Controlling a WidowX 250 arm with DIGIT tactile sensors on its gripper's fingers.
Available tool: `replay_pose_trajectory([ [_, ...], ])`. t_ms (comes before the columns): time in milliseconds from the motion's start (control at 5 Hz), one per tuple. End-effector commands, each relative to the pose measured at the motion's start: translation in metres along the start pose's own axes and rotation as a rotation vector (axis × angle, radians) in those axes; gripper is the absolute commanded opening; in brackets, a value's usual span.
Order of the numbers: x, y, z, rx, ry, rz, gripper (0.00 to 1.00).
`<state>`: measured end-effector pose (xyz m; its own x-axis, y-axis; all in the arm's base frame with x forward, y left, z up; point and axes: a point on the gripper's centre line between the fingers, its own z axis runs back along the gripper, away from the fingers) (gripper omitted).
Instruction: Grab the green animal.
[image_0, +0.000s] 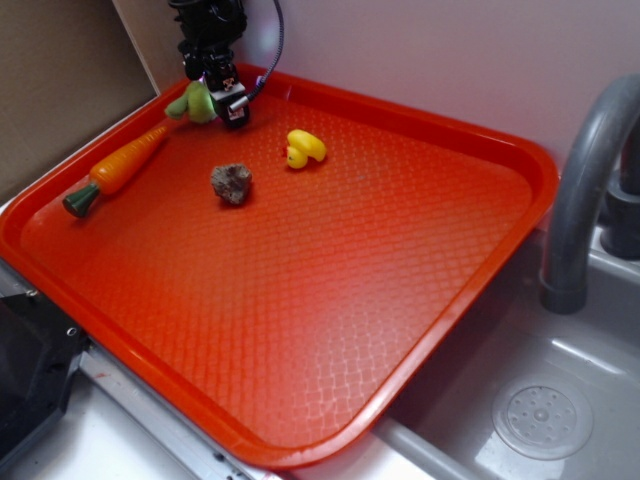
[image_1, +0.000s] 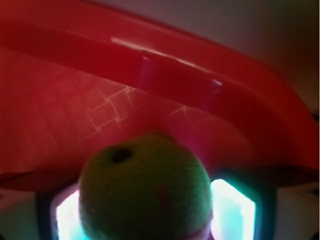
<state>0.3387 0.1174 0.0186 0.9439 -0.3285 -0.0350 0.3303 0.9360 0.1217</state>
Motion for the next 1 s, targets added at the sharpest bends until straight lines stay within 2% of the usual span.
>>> replay_pose_trajectory([
  [0,-0.004,-0.014,0.024,0.093,-0.010,-0.123,0.00],
  [200,-0.019,-0.031,0.070,0.122,0.075,-0.092,0.00],
  [400,-0.043,-0.061,0.120,0.031,0.147,0.054,0.00],
  [600,-0.057,-0.091,0.151,-0.004,0.161,0.122,0.00],
  [800,-0.075,-0.119,0.190,-0.118,0.100,0.097,0.00],
])
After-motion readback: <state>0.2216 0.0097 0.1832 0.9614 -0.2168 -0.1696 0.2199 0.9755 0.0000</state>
